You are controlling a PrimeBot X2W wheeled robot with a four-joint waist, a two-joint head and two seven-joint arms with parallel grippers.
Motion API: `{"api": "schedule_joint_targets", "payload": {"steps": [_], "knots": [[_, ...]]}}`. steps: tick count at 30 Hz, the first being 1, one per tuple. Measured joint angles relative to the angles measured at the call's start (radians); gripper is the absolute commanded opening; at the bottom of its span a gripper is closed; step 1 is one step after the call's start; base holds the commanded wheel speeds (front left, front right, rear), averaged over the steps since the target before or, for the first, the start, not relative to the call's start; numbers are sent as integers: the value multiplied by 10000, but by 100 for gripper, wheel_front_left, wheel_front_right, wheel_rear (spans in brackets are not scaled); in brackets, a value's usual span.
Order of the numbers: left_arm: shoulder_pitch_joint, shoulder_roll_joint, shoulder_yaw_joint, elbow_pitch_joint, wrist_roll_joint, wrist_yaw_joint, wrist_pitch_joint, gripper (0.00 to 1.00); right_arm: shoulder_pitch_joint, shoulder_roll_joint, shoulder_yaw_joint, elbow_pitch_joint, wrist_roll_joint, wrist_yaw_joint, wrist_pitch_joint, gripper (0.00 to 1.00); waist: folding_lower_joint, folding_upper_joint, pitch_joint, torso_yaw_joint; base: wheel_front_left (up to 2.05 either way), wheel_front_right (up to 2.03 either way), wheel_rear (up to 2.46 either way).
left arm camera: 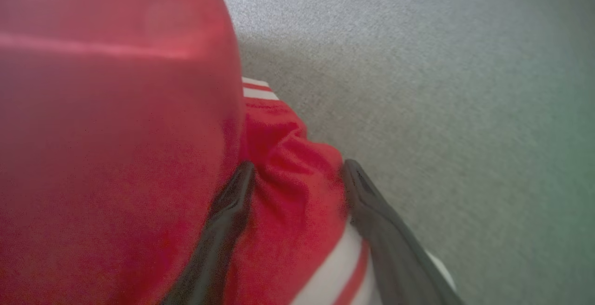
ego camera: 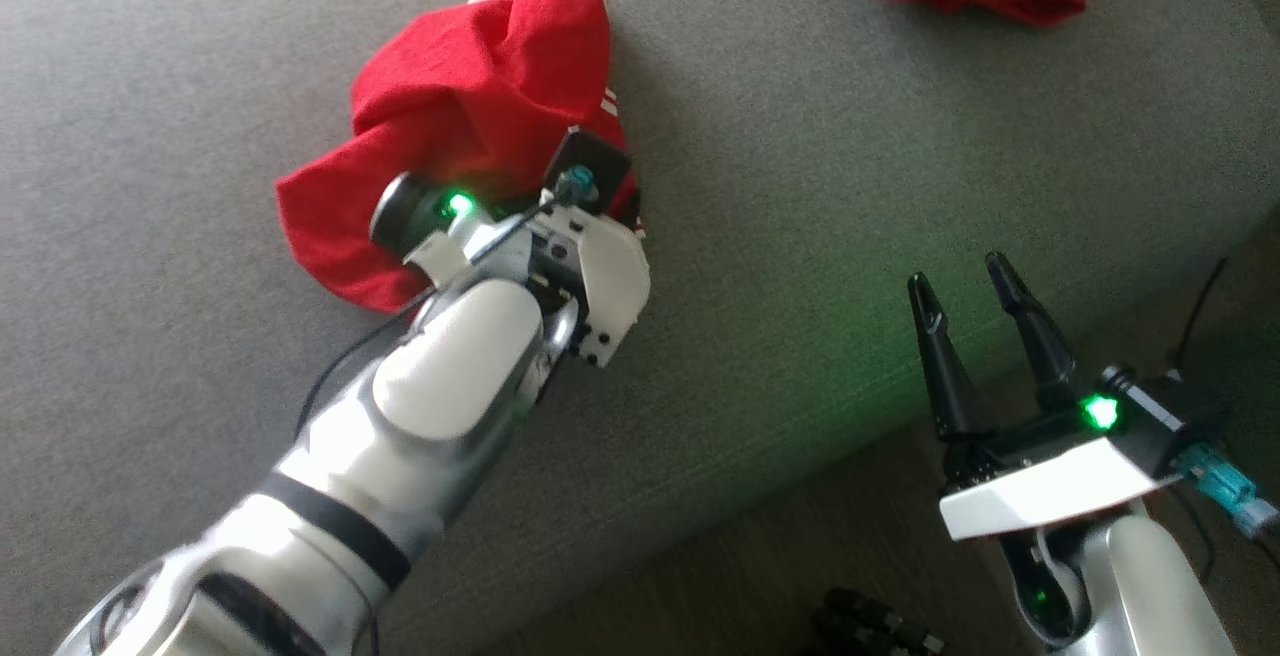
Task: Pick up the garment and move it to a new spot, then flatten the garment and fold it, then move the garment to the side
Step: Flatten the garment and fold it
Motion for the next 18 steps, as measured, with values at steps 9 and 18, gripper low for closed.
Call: {"api": "schedule_joint_targets", "payload": {"steps": [9,18], "knots": [[-777,-25,-621,838,-892,67,-278,0,-276,0,132,-2,86,0,0,100,-1,0,191,-216,0,0,0],[-927,-15,-309,-63,-3056,-295,-1816,0,-262,0,134,36,86,0,0,100,-1,0,-351,-103,0,0,0]]}}
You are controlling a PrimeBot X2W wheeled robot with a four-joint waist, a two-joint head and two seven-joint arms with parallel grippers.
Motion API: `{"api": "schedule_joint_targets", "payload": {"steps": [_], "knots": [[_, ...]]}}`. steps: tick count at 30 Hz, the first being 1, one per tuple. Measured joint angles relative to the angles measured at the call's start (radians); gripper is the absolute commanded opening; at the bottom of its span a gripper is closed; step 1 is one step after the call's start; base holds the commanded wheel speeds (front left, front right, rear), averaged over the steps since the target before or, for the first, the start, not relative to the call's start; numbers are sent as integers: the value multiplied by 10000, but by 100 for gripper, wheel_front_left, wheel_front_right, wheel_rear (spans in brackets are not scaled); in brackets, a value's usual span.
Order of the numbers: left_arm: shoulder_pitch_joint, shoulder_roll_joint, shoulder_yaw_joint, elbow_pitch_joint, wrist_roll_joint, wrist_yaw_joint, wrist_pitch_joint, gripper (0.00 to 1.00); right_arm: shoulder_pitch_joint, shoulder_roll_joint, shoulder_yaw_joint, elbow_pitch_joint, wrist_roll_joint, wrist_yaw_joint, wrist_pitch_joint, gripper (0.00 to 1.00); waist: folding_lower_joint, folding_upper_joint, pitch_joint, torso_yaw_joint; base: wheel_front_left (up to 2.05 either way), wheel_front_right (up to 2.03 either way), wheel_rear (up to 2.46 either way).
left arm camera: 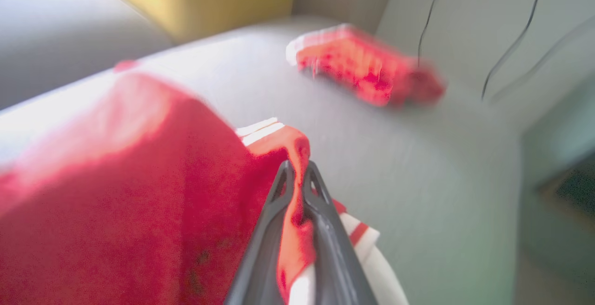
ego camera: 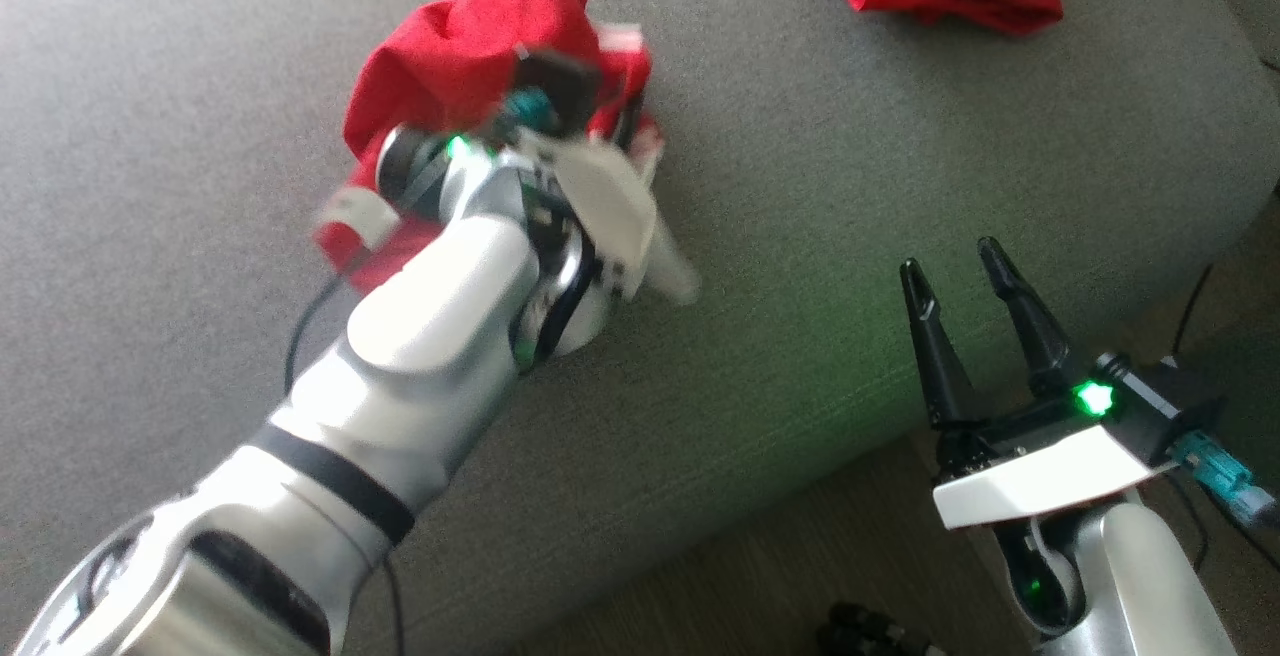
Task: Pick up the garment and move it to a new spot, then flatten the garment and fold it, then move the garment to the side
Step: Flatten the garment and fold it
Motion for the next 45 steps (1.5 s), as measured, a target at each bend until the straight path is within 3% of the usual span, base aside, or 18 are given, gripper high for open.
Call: {"api": "schedule_joint_targets", "payload": {"steps": [5,13,18,22,24,25,26,27,28,33,38,45], "knots": [[-758,0,704,-832,-1747,-384,-658,0,60,0,59,54,-2,0,0,100,0,0,-401,25,0,0,0],[-2658,-98,2757,-1693,-6261,-610,-1200,0,647,0,56,169,-19,-2,0,100,-1,0,-1163,-35,0,0,0],[-3721,-201,3398,-1542,-7219,-882,-1275,0,644,0,-194,88,-13,0,0,100,-1,0,-1273,189,0,0,0],[-2470,153,3856,-1200,-7791,-1212,-1369,0,655,0,-336,-58,-13,-2,0,100,-1,0,-1327,408,0,0,0],[-1169,428,3802,-1041,-7798,-1425,-1505,0,686,0,-410,-98,-15,0,0,100,-1,0,-1335,543,0,0,0],[-420,506,3718,-897,-7798,-1465,-1559,18,722,0,-445,-113,-17,0,0,100,-1,0,-1326,620,0,0,0],[308,606,3526,-681,-7754,-1476,-1638,45,778,0,-456,-128,-19,0,0,100,0,0,-1309,696,0,0,0],[1038,723,3275,-418,-7576,-1383,-1705,81,826,0,-454,-144,-36,0,0,100,-1,0,-1280,772,0,0,0],[1711,846,2934,-213,-7233,-1373,-1776,100,831,0,-458,-163,-69,0,0,100,-1,0,-1237,840,0,0,0],[3164,1582,1850,-309,-4844,-711,-1979,100,797,2,-637,-318,-205,0,0,100,-1,0,-998,1179,0,0,0],[3155,2067,2646,-2213,-2884,366,-1994,100,790,2,-631,-309,-207,0,0,100,0,0,-846,1415,0,0,0],[3450,2173,2702,-2437,-2330,869,-1783,100,709,2,-288,-305,-205,-2,0,100,0,0,-640,1408,0,0,0]]}}
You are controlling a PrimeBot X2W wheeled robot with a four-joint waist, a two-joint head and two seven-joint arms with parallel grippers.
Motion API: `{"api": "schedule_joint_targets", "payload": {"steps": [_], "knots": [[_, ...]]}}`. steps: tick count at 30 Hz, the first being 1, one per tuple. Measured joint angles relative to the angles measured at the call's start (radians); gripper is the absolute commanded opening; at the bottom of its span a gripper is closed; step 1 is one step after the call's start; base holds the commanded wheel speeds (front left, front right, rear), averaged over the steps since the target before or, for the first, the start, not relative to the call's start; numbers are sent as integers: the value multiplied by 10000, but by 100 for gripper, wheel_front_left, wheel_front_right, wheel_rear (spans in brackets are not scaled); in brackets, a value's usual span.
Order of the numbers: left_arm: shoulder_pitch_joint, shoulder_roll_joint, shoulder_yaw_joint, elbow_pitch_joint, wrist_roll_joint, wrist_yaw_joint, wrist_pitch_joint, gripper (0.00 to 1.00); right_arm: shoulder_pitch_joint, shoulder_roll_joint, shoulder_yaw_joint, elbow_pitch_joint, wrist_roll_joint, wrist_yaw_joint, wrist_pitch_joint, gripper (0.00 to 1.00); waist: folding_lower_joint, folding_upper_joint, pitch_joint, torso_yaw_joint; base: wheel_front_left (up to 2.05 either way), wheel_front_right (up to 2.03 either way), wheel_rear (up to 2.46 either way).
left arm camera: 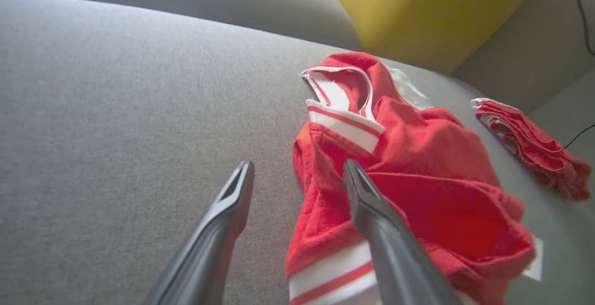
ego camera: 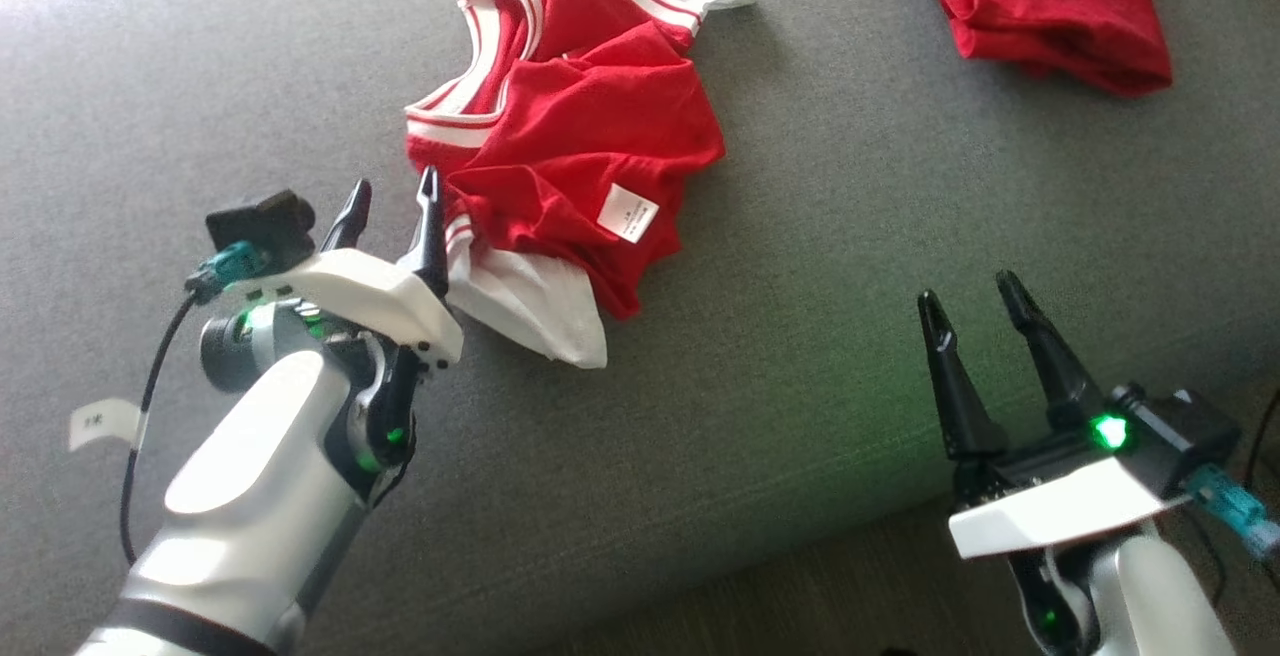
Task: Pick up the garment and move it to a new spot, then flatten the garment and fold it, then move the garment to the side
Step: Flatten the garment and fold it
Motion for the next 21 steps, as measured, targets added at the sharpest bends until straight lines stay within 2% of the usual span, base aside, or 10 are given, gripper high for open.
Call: {"api": "schedule_joint_targets", "payload": {"steps": [8,12,13,15,21], "knots": [[-737,-186,186,872,-251,-255,171,100,-307,0,-21,-8,-2,0,0,100,1,0,214,-213,0,0,0],[-1100,-267,186,1275,-416,-677,485,100,-308,0,12,4,-2,2,0,100,1,0,225,-315,0,0,0],[-1134,-299,171,1398,-489,-769,633,76,-308,0,13,4,-2,0,0,100,1,0,216,-333,0,0,0],[-1170,-456,113,1628,-681,-1053,1074,2,-308,0,21,4,-2,0,0,100,1,0,181,-370,0,0,0],[-1197,-522,234,1712,-1103,-1425,1262,0,-308,0,13,6,-2,2,0,100,1,0,56,-403,0,0,0]]}}
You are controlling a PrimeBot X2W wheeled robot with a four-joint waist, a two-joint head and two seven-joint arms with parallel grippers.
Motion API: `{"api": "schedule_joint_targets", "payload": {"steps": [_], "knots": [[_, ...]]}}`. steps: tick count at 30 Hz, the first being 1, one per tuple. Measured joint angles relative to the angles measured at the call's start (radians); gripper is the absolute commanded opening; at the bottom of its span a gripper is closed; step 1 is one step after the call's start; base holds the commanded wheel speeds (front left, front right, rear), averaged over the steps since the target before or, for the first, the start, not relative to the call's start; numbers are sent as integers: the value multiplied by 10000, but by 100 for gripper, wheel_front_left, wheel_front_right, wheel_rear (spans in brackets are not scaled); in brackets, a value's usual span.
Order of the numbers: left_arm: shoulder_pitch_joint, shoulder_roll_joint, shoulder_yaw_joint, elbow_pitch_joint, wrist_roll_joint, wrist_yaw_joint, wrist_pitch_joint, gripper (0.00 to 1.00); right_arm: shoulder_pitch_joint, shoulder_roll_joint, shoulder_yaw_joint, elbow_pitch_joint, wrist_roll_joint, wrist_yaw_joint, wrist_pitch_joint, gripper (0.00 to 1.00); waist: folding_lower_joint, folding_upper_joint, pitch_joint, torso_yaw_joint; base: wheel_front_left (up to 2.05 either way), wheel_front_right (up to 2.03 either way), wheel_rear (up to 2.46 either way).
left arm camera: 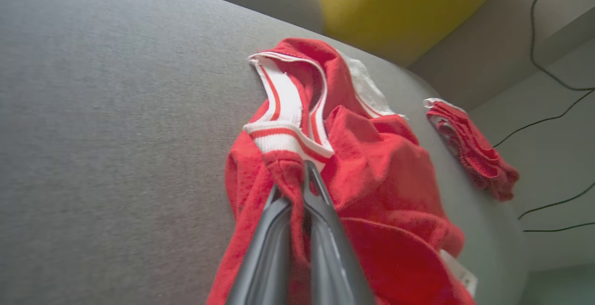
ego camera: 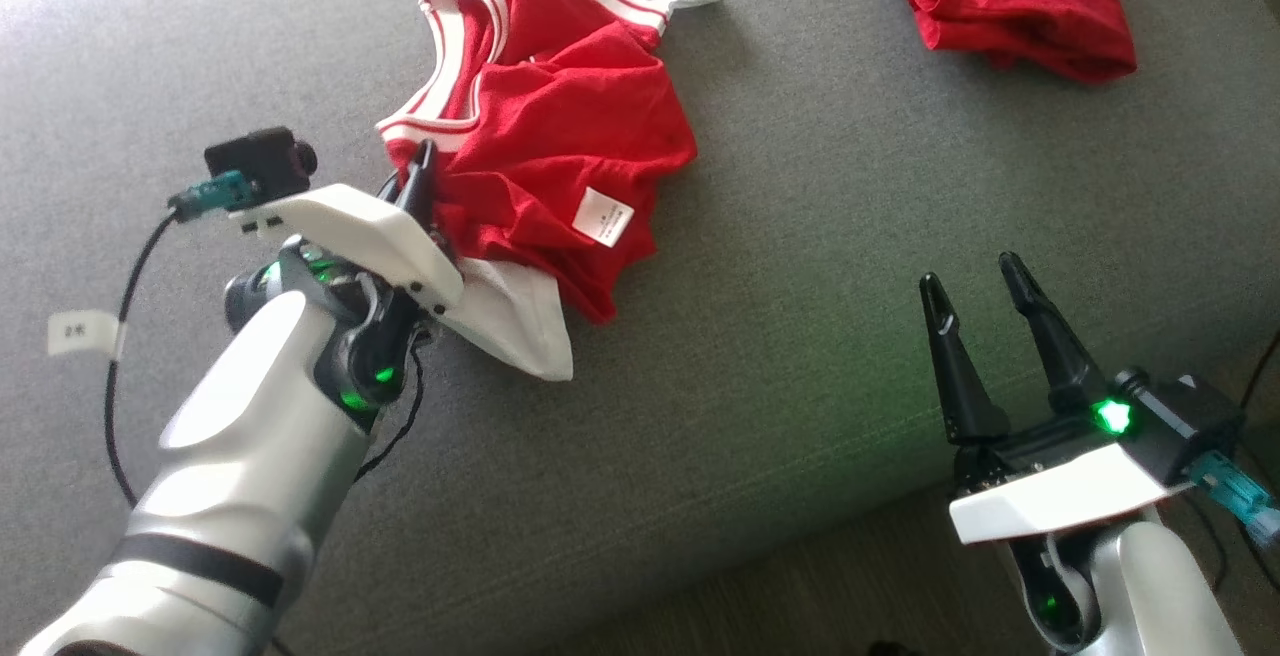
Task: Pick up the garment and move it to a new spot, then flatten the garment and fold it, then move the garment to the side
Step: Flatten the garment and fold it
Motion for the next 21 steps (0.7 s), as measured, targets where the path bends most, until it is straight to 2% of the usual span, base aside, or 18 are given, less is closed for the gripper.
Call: {"api": "schedule_joint_targets", "payload": {"steps": [4,7,9,13,15,17,21], "knots": [[-141,-238,441,-451,-1097,-479,872,0,5,0,-10,44,8,0,0,100,0,0,-169,8,0,0,0],[-672,-443,849,-1174,-1923,-382,1810,0,8,0,36,54,136,0,0,100,0,0,-304,-37,0,0,0],[-1237,-644,1262,-1737,-2512,-2,2370,0,6,0,65,56,282,0,0,100,0,0,-381,-112,0,0,0],[-2594,-1266,1994,-2777,-3595,1277,3089,0,7,0,261,94,625,-2,0,100,-1,0,-528,-421,0,0,0],[-3255,-1475,2010,-3070,-3680,1787,3150,0,7,2,360,113,780,0,0,100,0,0,-604,-635,0,0,0],[-3864,-1649,2040,-3250,-3741,2109,3095,0,10,2,422,119,918,0,0,100,-1,0,-686,-883,0,0,0],[-5188,-1858,2263,-3173,-4209,2249,2391,0,15,0,516,113,986,-2,0,100,-1,0,-849,-1342,0,0,0]]}}
